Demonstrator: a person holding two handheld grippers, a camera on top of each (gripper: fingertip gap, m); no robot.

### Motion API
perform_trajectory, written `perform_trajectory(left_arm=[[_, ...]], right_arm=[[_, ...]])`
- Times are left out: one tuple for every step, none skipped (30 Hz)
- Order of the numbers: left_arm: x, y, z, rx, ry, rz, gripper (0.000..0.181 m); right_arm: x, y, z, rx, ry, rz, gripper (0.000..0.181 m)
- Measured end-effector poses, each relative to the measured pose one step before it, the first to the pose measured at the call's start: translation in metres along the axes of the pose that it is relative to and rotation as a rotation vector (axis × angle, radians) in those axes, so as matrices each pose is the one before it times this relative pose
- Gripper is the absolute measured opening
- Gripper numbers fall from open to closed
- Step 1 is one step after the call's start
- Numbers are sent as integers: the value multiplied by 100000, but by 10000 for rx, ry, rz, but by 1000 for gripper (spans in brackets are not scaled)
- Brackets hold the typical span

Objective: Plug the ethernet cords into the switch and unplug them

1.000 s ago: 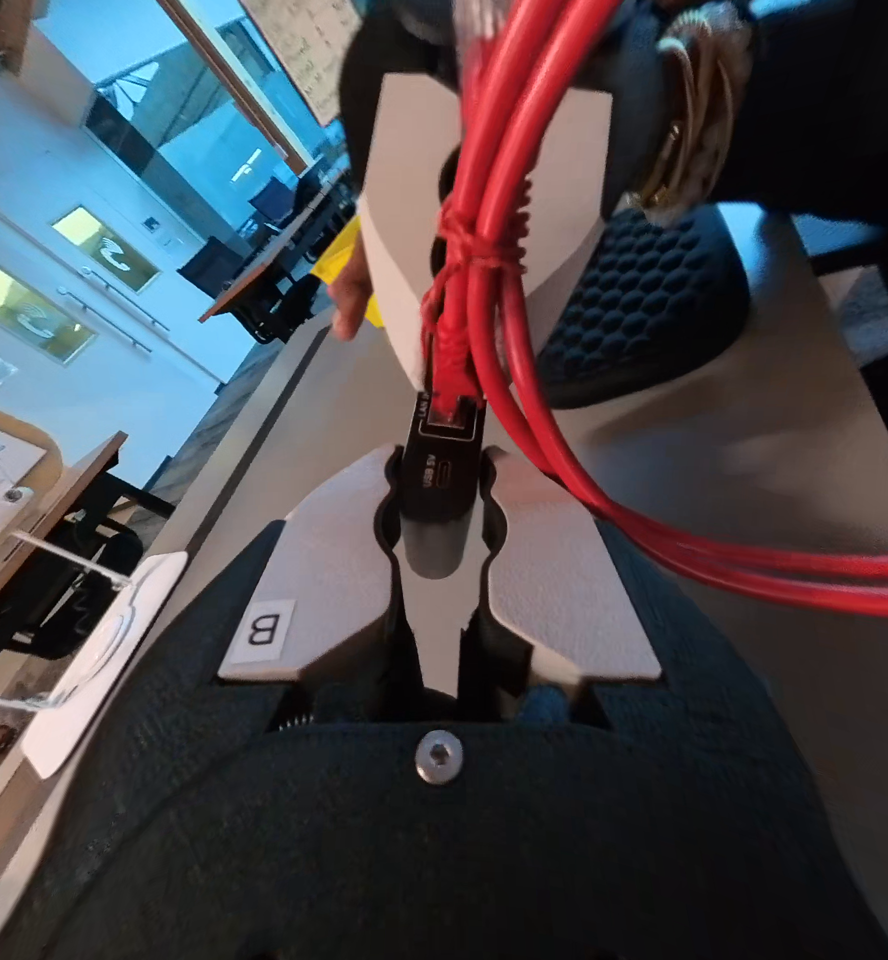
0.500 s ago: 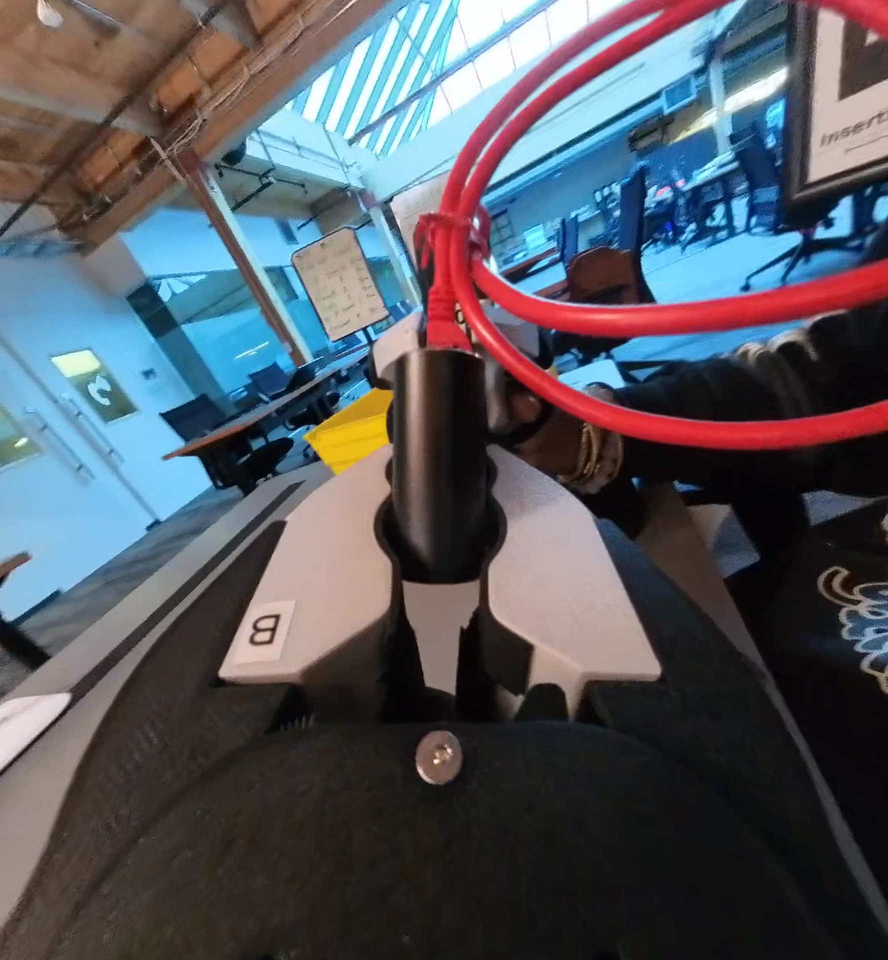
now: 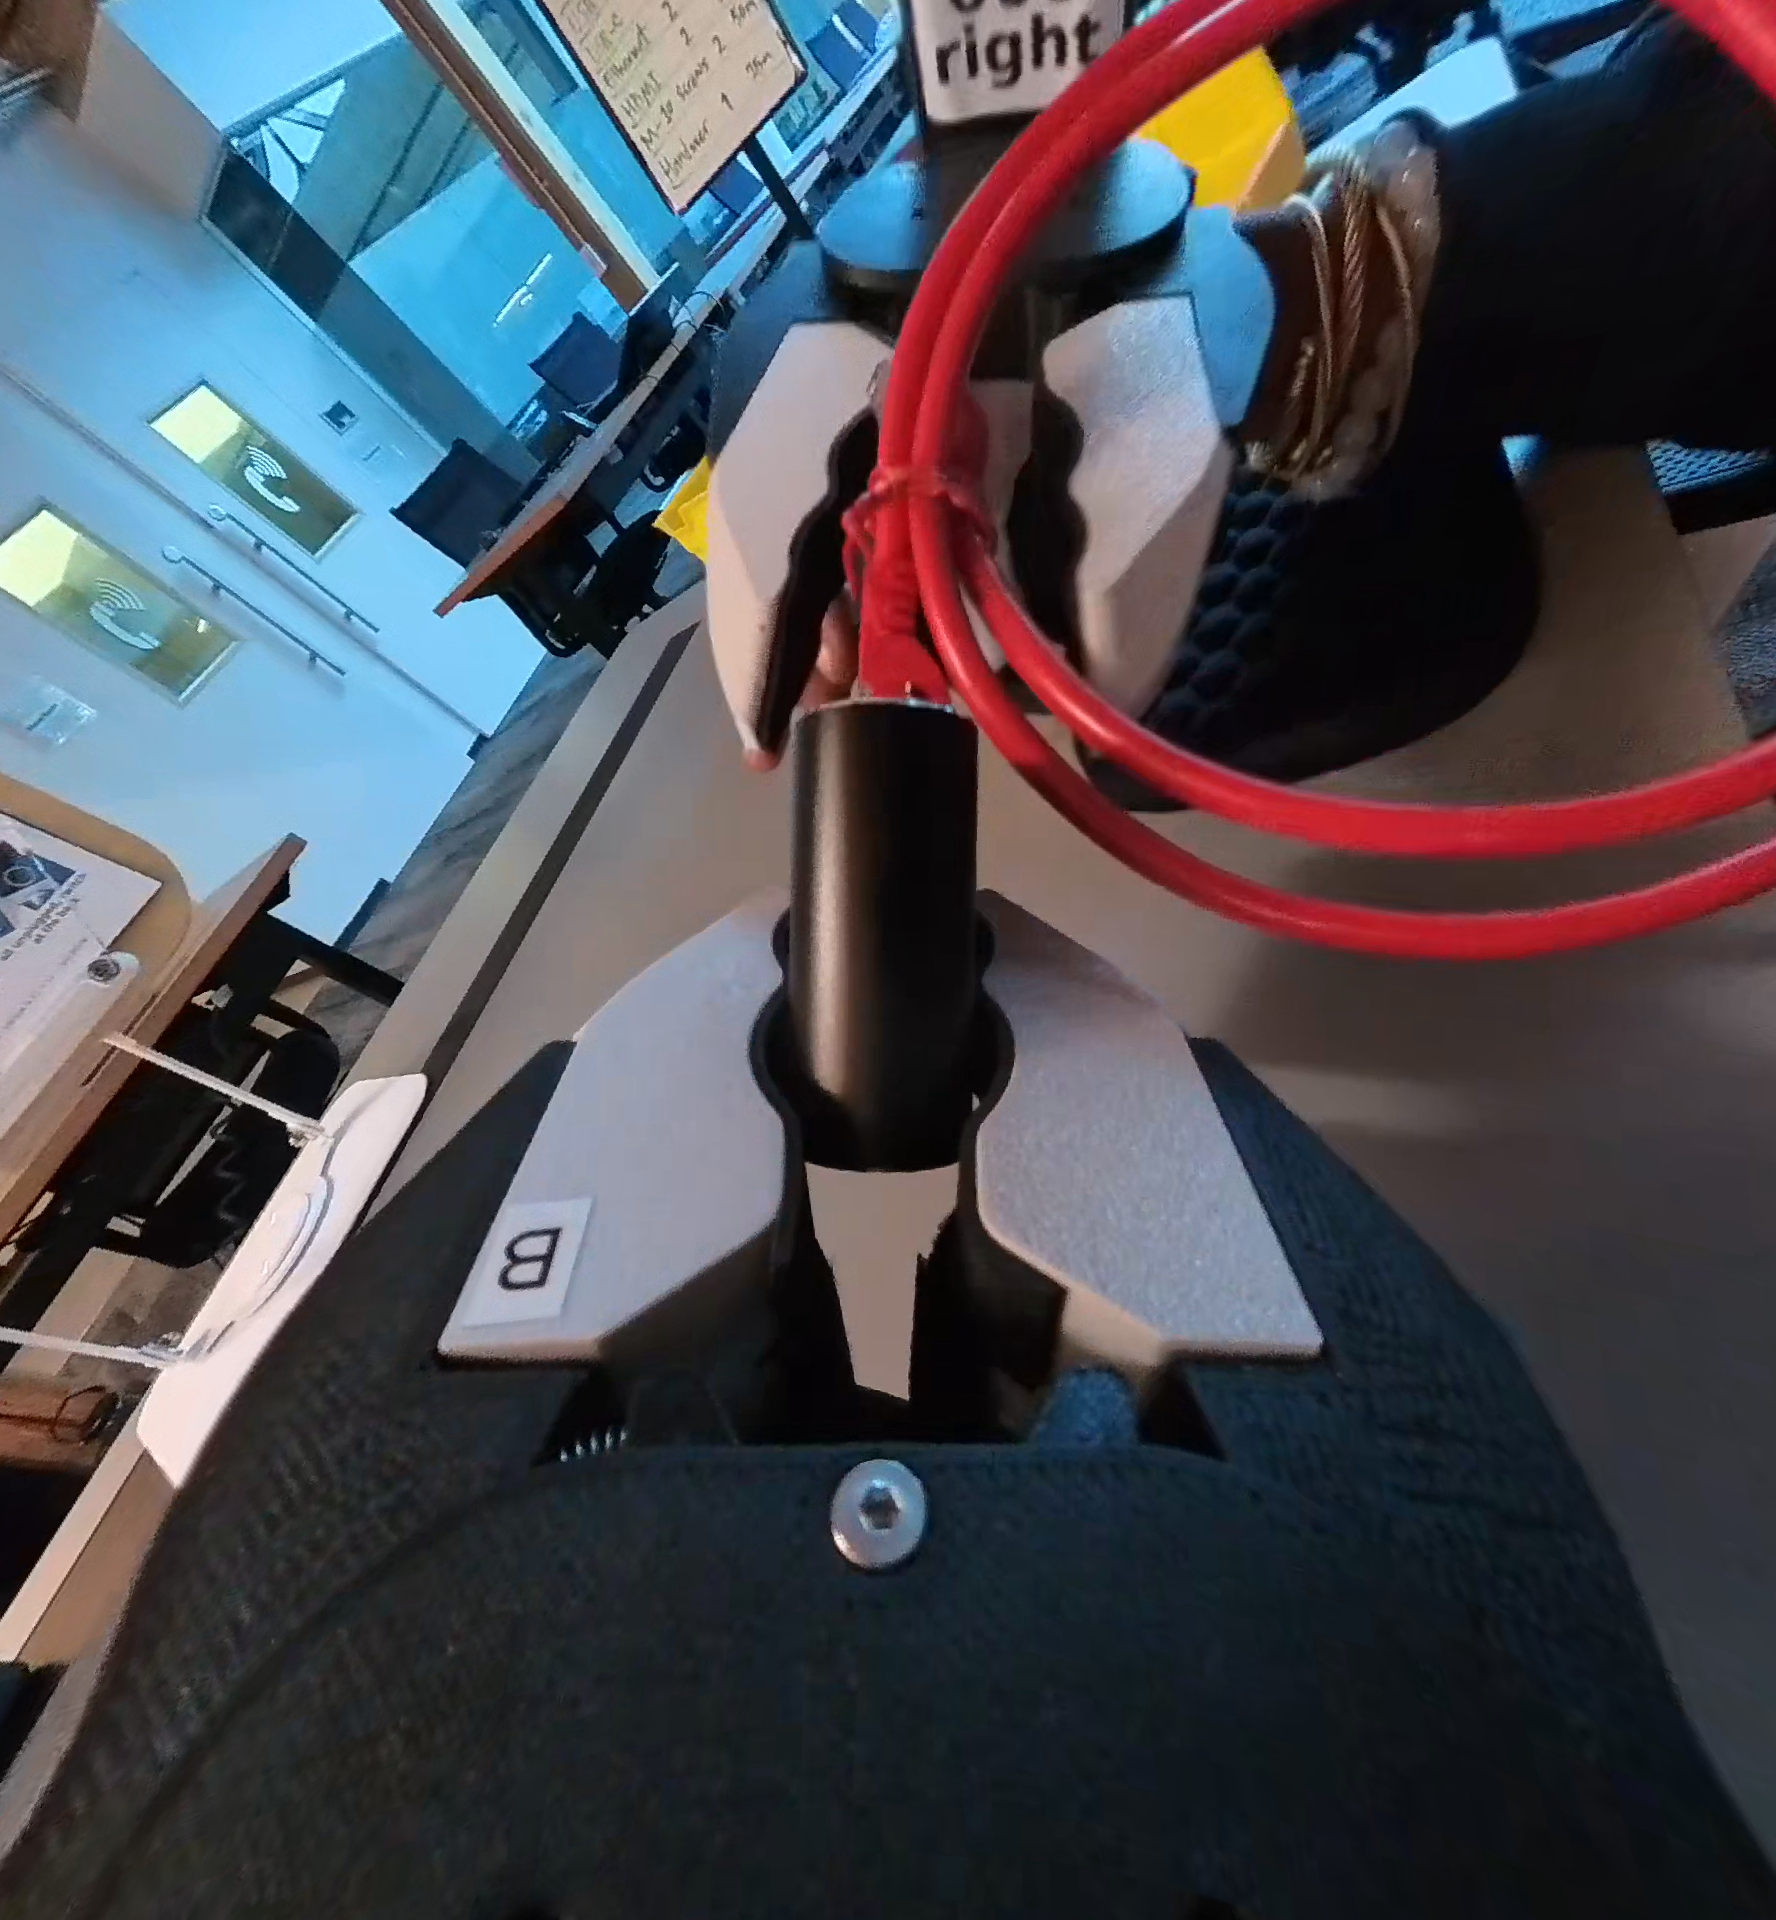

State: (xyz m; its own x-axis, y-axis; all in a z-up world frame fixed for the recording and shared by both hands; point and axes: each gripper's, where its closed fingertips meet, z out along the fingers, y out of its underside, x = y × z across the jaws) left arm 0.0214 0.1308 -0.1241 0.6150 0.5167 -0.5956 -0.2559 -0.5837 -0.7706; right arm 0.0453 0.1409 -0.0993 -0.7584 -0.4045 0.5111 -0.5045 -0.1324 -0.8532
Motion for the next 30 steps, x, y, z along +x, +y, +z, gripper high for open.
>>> perform_trajectory(left_arm=[[7,94,5,-49,0,53,26],[61,71,22,-36,19,44,26],[69,60,47,-43,30,24,26],[76,57,55,-35,23,10,26],[57,27,45,-1,22,6,26],[-21,13,6,18,-8,-22,26],[-76,40,-23,-13,-25,-17,26],[-88,47,-27,-19,-26,-2,26],[-74,36,-20,-11,-30,-5,26],[-37,29,-9,-1,-18,-3,26],[21,33,9,-20,13,-6,26],[-32,138,39,-97,-30,48,26],[146,184,86,-122,48,128,26],[137,58,83,-41,13,98,26],[169,-43,69,18,52,37,26],[185,-52,66,24,102,-24,26],[135,-44,71,20,61,-38,26],[47,14,59,-24,-2,26,26],[51,30,31,-36,4,65,26],[52,5,26,-3,17,28,26],[32,-63,4,50,25,-28,26],[51,-25,-2,29,44,-44,26],[-16,62,-5,-12,-4,-20,26],[-218,161,-96,-23,-103,61,26],[-63,76,-88,25,35,14,26],[29,19,-39,68,94,-132,26],[19,21,-28,121,94,-117,26],[16,-3,65,180,93,-235,26],[-111,204,102,47,60,-364,27],[-175,341,82,-96,20,-371,28]], right_arm=[[-252,103,-19,-158,-158,49,56],[-150,216,-27,-203,-94,28,60],[38,218,0,-196,38,-64,60],[152,136,48,-124,150,-149,60],[157,-15,87,-5,152,-158,60],[118,-67,90,59,126,-100,60],[108,-81,69,70,94,-52,59],[129,-15,62,17,102,-63,59],[199,71,56,-61,151,-135,59],[298,243,56,-205,240,-242,60],[391,276,39,-269,292,-294,66],[438,130,-11,-203,305,-193,76],[273,130,-26,-162,160,-65,82],[61,288,-46,-154,-1,95,87],[-90,399,-45,-131,-118,268,90],[-291,311,-7,-49,-233,329,90],[-389,24,95,90,-247,222,87],[-394,-254,204,192,-179,4,83],[-418,-388,313,213,-139,-170,77],[-455,-246,392,88,-147,-242,69],[-480,-16,436,-75,-180,-191,61],[-452,52,444,-135,-184,-153,49],[111,12,301,-129,177,-163,46],[136,30,161,-144,113,-143,45],[59,5,69,-169,-3,70,44],[66,-40,5,-203,-24,194,40],[163,-139,-9,-188,50,210,30],[216,45,94,-380,126,101,30],[183,180,210,-510,160,-92,29],[155,189,265,-567,243,-351,28]])
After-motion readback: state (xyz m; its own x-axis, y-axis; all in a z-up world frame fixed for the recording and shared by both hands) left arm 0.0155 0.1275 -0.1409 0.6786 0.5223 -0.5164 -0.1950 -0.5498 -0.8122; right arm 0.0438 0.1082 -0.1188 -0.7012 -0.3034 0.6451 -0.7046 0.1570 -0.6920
